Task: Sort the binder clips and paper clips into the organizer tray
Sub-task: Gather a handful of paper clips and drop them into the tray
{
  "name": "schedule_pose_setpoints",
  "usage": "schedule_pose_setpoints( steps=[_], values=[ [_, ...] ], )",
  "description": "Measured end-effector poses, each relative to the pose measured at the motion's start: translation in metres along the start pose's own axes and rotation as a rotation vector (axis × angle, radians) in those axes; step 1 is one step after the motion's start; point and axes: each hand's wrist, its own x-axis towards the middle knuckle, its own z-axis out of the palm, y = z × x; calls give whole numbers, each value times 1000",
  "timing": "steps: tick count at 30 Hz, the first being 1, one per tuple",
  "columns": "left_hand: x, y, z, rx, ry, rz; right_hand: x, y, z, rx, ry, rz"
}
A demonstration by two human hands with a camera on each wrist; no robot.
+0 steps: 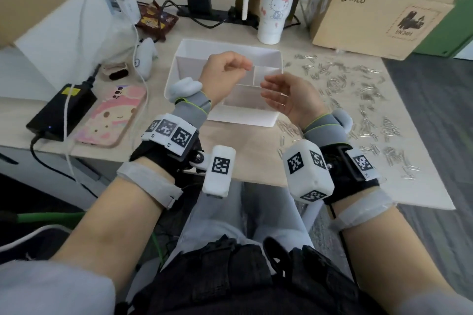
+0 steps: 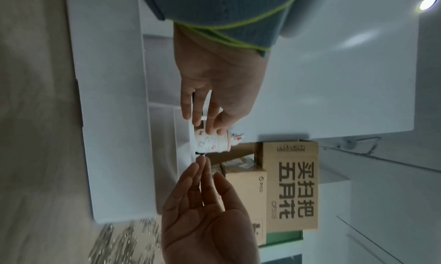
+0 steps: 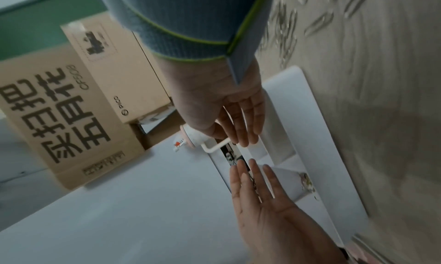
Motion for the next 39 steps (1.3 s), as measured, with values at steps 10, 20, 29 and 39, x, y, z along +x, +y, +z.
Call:
schedule_pose_setpoints(
  steps=[10,20,29,39],
  values=[
    [-25,18,96,266,-440,10,-31,11,-100,-68,408,-188],
    [-53,5,131,847,-762,4,-64,33,-169,-634,654,-198],
    [-58,-11,151,1022,-694,105,-59,57,-176,-820,666,-122],
    [-42,-1,185,702,-622,145,-48,61,-176,-747,588,-188]
  ],
)
